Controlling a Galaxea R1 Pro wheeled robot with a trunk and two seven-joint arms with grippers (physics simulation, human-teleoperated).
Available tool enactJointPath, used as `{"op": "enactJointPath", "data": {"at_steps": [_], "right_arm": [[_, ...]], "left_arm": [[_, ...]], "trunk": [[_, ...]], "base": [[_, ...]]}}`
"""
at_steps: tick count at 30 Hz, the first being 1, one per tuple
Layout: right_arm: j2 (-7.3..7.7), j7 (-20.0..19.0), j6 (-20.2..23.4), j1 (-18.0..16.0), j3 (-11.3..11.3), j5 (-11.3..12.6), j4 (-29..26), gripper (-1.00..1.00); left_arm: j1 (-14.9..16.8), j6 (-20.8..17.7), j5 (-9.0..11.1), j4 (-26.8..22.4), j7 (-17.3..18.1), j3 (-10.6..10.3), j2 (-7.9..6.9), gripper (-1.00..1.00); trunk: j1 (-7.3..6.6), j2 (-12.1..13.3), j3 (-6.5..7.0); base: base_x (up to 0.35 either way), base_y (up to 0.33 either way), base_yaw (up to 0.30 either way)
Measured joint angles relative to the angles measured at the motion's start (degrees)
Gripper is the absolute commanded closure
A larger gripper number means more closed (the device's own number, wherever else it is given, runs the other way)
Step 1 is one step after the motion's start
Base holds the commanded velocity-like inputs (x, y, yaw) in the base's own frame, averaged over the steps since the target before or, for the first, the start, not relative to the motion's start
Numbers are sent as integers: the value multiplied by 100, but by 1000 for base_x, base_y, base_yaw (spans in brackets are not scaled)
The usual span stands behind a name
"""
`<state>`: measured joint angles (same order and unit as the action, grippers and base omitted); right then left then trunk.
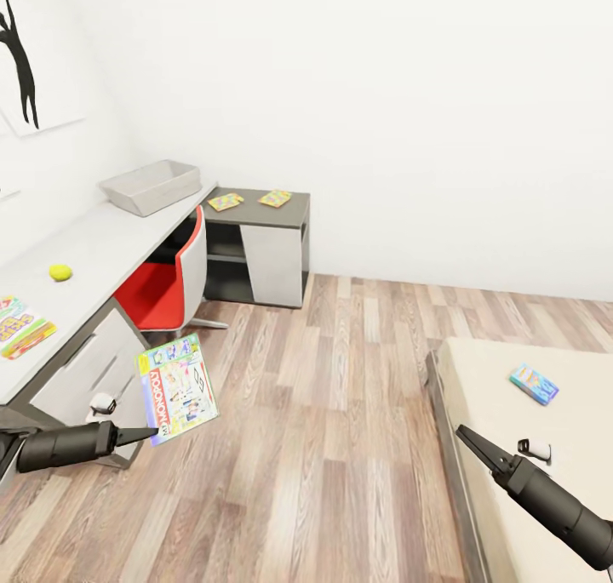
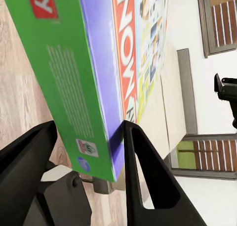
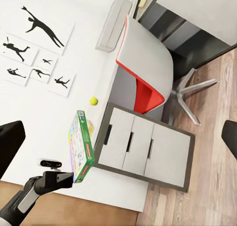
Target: Put all the toys in the child's room - the three board games (two on the bed and one on the table), the two jigsaw puzzles on the table, and the tennis ball on the table - inside the toy box on the table in the child's room.
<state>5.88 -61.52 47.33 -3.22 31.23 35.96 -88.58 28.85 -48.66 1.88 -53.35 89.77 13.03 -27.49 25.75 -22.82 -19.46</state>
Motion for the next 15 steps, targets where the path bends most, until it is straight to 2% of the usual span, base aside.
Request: {"op": "enactJointPath", "data": {"at_steps": [10, 15], "right_arm": [[0, 5, 0, 0, 1, -7, 7, -100], [0, 6, 0, 0, 1, -7, 8, -100]], "left_arm": [[-6, 18, 32, 5, 0, 16, 0, 100], [-7, 30, 36, 7, 0, 17, -1, 100]], "trunk": [[0, 0, 82], [-1, 0, 123]], "base": [[1, 0, 173], [75, 0, 173]]}}
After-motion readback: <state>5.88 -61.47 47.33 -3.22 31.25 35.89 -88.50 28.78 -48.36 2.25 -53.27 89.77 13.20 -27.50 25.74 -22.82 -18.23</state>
